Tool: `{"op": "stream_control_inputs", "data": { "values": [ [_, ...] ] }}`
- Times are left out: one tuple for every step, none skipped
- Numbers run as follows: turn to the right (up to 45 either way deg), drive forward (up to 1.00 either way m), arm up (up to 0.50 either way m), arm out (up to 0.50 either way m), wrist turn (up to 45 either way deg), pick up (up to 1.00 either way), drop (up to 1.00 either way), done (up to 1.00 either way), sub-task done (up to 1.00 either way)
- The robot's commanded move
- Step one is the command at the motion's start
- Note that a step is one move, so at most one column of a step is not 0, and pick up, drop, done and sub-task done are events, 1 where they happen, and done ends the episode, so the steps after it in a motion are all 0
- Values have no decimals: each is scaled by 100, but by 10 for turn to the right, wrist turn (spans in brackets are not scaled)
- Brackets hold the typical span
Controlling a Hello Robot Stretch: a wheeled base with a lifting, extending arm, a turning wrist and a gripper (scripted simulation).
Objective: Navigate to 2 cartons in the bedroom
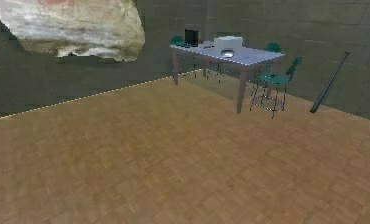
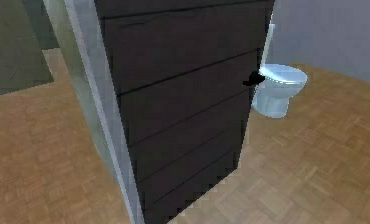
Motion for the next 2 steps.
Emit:
{"op": "stream_control_inputs", "data": {
  "values": [
    [30, 0, 0, 0, 0, 0, 0, 0, 0],
    [0, 50, 0, 0, 0, 0, 0, 0, 0]
  ]
}}
